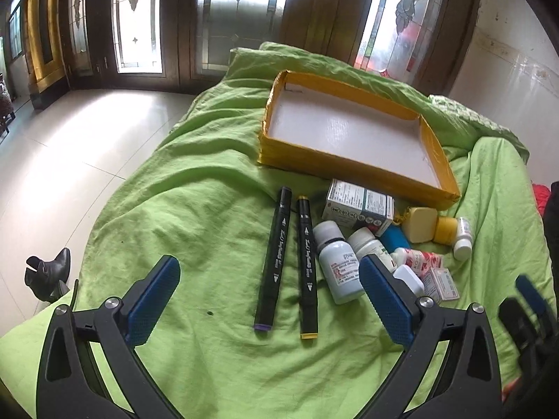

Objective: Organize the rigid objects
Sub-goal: 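Move both tools toward the markers and bottles beside the yellow tray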

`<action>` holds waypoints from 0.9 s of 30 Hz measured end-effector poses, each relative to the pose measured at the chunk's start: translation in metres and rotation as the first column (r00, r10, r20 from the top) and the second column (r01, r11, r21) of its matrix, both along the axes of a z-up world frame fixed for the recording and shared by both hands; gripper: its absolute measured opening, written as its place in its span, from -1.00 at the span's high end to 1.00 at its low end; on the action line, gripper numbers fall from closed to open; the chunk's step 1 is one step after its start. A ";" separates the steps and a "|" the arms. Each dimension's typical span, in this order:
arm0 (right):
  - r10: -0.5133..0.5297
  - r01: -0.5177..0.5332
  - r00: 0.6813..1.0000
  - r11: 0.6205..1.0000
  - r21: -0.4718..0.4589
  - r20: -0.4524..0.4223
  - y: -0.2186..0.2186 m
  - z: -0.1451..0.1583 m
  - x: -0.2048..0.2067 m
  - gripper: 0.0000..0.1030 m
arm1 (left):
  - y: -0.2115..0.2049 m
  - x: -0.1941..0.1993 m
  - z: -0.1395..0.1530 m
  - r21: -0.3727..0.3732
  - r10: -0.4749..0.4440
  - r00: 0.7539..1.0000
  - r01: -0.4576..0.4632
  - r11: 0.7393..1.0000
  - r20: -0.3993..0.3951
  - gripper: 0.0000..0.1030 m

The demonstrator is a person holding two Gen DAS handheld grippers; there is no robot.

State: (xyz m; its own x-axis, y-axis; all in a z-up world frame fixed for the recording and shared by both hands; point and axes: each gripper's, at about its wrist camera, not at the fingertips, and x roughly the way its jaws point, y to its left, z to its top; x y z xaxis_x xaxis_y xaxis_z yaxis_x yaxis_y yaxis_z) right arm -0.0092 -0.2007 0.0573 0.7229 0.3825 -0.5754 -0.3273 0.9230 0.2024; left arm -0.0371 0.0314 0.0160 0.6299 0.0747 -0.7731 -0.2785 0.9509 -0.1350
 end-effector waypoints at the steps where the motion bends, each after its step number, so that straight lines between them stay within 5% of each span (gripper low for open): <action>1: 0.008 -0.008 1.000 1.000 -0.016 0.002 0.004 0.007 0.002 -0.98 | -0.002 0.002 -0.003 0.003 -0.011 1.000 0.011 1.000 -0.013 -1.00; 4: 0.044 -0.046 0.998 0.998 -0.053 -0.037 0.014 0.018 0.013 -0.98 | -0.009 0.009 -0.009 -0.003 -0.045 0.998 0.045 0.999 -0.040 -1.00; 8: 0.090 -0.088 0.986 0.996 0.021 -0.138 0.012 0.024 0.030 -0.98 | -0.010 0.011 -0.013 -0.011 -0.045 0.997 0.045 0.999 -0.056 -1.00; 14: 0.029 -0.033 0.998 0.995 -0.094 -0.048 0.008 0.008 0.013 -0.98 | -0.013 0.013 -0.015 -0.008 -0.053 0.997 0.052 0.999 -0.064 -1.00; 27: 0.037 -0.044 0.998 0.991 -0.129 -0.053 0.003 -0.003 0.004 -0.98 | -0.018 0.014 -0.017 0.023 -0.054 0.996 0.056 0.998 -0.070 -1.00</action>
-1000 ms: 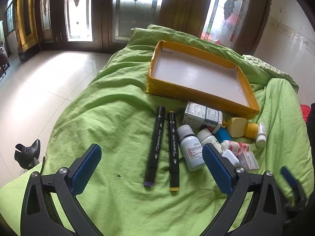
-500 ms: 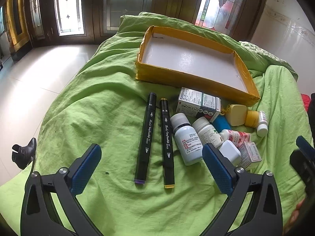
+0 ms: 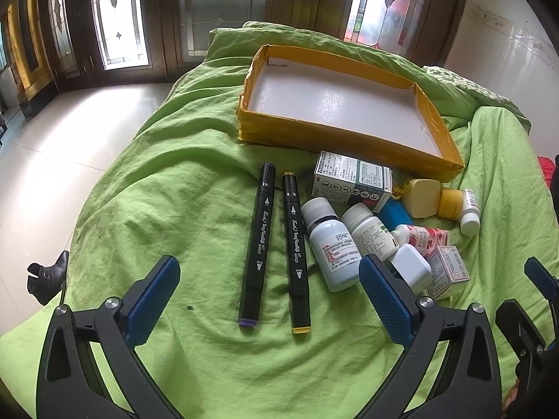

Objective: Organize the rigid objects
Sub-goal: 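Move both tools toward the markers and bottles beside the yellow tray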

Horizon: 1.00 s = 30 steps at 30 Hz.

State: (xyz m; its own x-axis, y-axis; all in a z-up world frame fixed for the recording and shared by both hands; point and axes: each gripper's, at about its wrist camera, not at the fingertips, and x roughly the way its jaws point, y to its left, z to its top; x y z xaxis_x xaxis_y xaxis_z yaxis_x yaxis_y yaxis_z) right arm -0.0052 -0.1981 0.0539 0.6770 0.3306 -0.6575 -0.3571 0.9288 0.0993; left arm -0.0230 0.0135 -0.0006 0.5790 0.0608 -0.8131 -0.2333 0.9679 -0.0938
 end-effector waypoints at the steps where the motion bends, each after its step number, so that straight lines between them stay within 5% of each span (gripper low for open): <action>1: -0.001 0.001 1.000 1.000 0.002 0.002 -0.001 0.001 0.000 -0.98 | 0.000 0.000 0.000 0.001 -0.002 1.000 0.002 1.000 0.000 -1.00; 26: 0.005 -0.004 0.999 1.000 0.028 -0.049 -0.008 -0.001 0.003 -0.98 | 0.008 0.004 -0.003 -0.053 0.012 0.999 -0.014 0.998 -0.032 -1.00; 30: 0.002 0.000 0.998 0.999 0.038 -0.059 -0.010 -0.002 0.005 -0.98 | 0.018 0.015 0.004 0.028 0.022 0.998 -0.020 0.999 -0.064 -0.90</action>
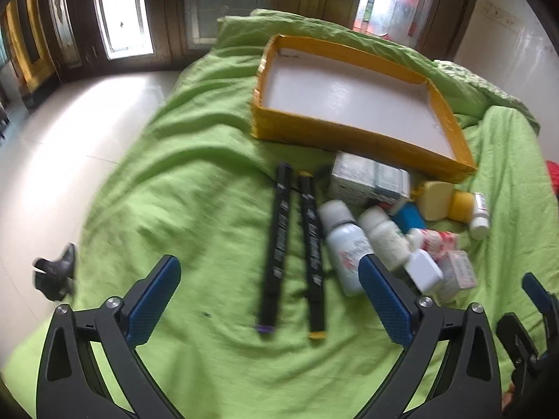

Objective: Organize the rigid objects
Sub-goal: 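Move both tools toward the markers and bottles beside the yellow tray, then grasp the purple-capped black marker with the left tool while the right tool grasps the white pill bottle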

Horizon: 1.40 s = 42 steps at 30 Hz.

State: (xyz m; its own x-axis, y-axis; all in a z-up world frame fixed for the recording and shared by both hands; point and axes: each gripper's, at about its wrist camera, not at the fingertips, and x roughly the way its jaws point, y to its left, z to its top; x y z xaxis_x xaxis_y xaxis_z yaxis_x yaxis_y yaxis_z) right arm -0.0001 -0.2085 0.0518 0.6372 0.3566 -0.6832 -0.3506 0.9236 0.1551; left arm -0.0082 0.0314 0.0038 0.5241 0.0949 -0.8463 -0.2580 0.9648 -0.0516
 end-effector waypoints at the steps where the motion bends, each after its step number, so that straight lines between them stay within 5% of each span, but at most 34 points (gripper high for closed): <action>1: -0.003 0.003 1.000 1.000 0.001 0.000 -0.001 0.000 0.000 -0.98 | 0.003 0.003 0.003 0.024 -0.006 1.000 0.006 1.000 0.003 -0.80; 6: -0.003 0.003 1.000 1.000 0.005 -0.019 0.000 -0.003 0.003 -0.98 | 0.015 0.019 -0.010 0.027 -0.044 0.997 0.046 0.999 -0.067 -0.52; 12: -0.006 0.006 0.999 1.000 -0.006 -0.035 0.000 -0.007 0.006 -0.98 | 0.005 0.036 -0.033 -0.027 -0.107 0.986 0.105 0.994 -0.126 0.13; 16: -0.014 0.014 0.999 1.000 -0.013 -0.048 0.000 -0.011 0.008 -0.98 | -0.003 0.044 -0.046 -0.017 -0.140 0.978 0.139 0.990 -0.152 0.72; 23: -0.016 0.016 0.995 1.000 0.002 -0.103 -0.009 -0.012 0.022 -0.98 | 0.001 0.035 -0.036 -0.063 -0.131 0.987 0.126 0.990 -0.092 0.75; 27: -0.057 0.075 0.972 0.995 0.069 -0.228 -0.033 -0.003 0.057 -0.98 | 0.009 0.033 -0.042 -0.114 -0.113 0.987 0.100 0.989 -0.114 0.75; 29: -0.096 0.117 0.971 0.990 0.084 -0.220 -0.045 0.006 0.071 -0.95 | 0.010 0.032 -0.044 -0.116 -0.112 0.986 0.099 0.988 -0.120 0.75; 34: -0.136 0.164 0.952 0.983 0.081 -0.273 -0.058 0.005 0.113 -0.26 | 0.005 0.032 -0.044 -0.105 -0.122 0.985 0.109 0.988 -0.122 0.75; 42: -0.189 0.211 0.898 0.977 0.013 -0.399 -0.061 -0.029 0.161 0.29 | 0.006 0.047 -0.049 -0.101 -0.125 0.985 0.113 0.988 -0.122 0.75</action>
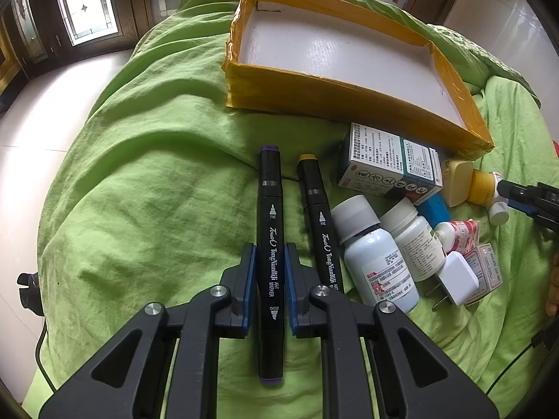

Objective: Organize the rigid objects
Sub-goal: 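Grasp the purple-capped black marker with the left tool while the right tool grasps the white pill bottle, then carry the marker with the left tool while the right tool carries the bottle over the tray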

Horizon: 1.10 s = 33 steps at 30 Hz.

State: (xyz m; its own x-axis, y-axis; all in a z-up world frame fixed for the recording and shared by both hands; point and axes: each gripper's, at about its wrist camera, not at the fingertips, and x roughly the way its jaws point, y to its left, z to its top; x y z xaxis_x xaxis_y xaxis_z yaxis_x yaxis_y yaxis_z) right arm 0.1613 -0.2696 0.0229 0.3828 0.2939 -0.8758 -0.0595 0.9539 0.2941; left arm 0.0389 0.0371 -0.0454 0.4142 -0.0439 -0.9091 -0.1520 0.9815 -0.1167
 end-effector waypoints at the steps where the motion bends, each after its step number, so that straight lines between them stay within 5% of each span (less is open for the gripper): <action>1: 0.002 -0.002 1.000 1.000 -0.015 -0.011 0.001 -0.003 0.004 0.36 | 0.000 0.000 0.000 0.000 0.000 1.000 0.000 1.000 0.000 0.75; 18: -0.026 0.030 0.997 0.998 0.057 -0.071 -0.005 -0.031 0.038 0.36 | 0.005 0.004 -0.004 -0.034 0.012 1.000 -0.012 0.999 -0.002 0.74; 23: 0.003 -0.002 1.000 0.999 0.043 -0.014 -0.004 -0.019 0.019 0.37 | 0.006 0.001 0.000 -0.035 0.013 1.000 -0.012 0.999 0.015 0.75; 33: 0.027 -0.033 0.999 0.985 0.169 0.040 -0.011 0.004 -0.015 0.37 | 0.022 -0.023 0.016 -0.094 0.058 0.995 -0.051 0.994 0.076 0.75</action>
State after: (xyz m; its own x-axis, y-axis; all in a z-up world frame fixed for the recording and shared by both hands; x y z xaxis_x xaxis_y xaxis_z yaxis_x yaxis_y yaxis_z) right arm 0.1462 -0.2805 0.0266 0.4031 0.4489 -0.7975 -0.1015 0.8880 0.4485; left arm 0.0160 0.0593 -0.0289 0.4881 -0.1006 -0.8670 -0.1921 0.9566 -0.2192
